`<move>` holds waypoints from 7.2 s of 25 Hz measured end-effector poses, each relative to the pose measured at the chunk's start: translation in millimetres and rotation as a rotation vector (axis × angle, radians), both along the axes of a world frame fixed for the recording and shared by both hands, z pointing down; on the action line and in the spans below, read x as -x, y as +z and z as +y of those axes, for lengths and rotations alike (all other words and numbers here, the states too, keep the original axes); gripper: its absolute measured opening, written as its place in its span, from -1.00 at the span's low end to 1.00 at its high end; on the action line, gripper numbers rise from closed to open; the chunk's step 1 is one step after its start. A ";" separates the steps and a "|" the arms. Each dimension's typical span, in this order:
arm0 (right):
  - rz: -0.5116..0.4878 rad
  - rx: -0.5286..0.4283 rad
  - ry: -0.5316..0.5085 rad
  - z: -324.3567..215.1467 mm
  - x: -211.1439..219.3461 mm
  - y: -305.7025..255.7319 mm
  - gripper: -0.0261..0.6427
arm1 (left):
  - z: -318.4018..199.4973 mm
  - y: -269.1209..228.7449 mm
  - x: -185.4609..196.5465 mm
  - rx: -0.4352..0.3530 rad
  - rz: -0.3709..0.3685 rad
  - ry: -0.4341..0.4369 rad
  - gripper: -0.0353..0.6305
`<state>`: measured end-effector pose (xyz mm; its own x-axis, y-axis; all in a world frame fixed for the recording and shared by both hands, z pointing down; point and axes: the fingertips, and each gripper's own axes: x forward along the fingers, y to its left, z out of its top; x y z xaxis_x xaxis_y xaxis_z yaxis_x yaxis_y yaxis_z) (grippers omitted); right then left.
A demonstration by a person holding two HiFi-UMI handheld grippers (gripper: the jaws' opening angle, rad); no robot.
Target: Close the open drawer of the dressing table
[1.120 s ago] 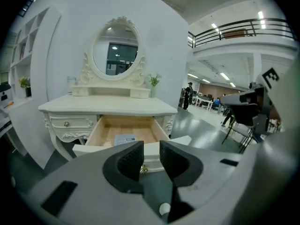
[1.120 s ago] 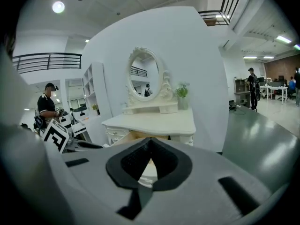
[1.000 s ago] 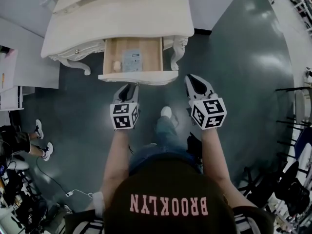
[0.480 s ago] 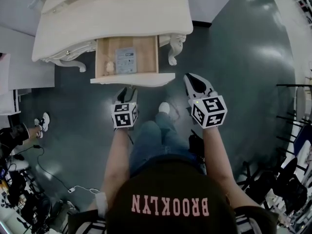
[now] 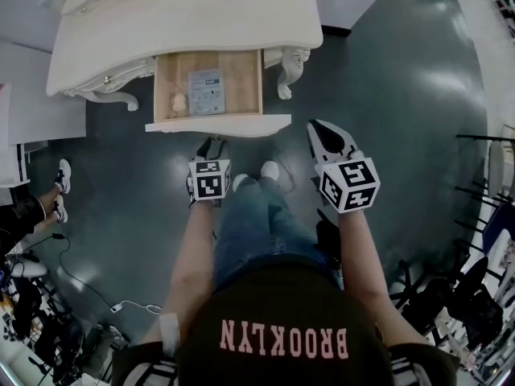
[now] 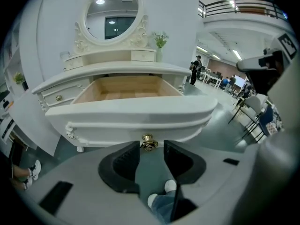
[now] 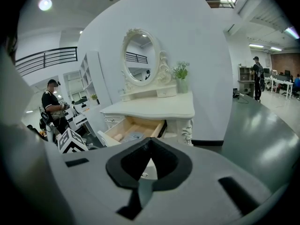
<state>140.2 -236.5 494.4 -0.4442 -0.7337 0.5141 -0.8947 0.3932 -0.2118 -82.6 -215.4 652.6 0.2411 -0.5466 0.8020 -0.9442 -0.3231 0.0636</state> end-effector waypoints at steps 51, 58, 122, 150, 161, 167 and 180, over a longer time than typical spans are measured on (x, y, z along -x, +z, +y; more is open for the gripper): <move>-0.064 0.006 -0.043 -33.3 8.8 -5.9 -0.94 | -76.0 3.6 1.7 0.010 -0.054 0.023 -0.62; -0.061 0.005 -0.024 -50.8 7.6 -6.0 -0.94 | -93.0 1.2 -0.3 0.020 -0.048 0.034 -0.62; -0.050 0.055 0.061 -175.7 15.3 -2.6 -0.94 | -240.6 0.4 -14.9 0.046 -0.013 0.131 -0.60; -0.026 0.039 0.043 -123.2 26.3 -12.1 -0.94 | -223.9 -18.5 3.0 -0.025 -0.018 0.008 -0.59; -0.020 -0.035 0.002 -84.3 33.0 -39.9 -0.94 | -184.4 -70.1 -3.0 -0.148 0.038 -0.005 -0.88; -0.035 -0.095 -0.022 -69.5 34.5 -60.5 -0.94 | -169.2 -105.2 -3.8 -0.236 0.059 -0.032 -0.88; -0.033 -0.239 -0.007 -58.4 19.2 -107.4 -0.94 | -150.4 -192.8 -11.4 -0.441 0.114 -0.069 -0.88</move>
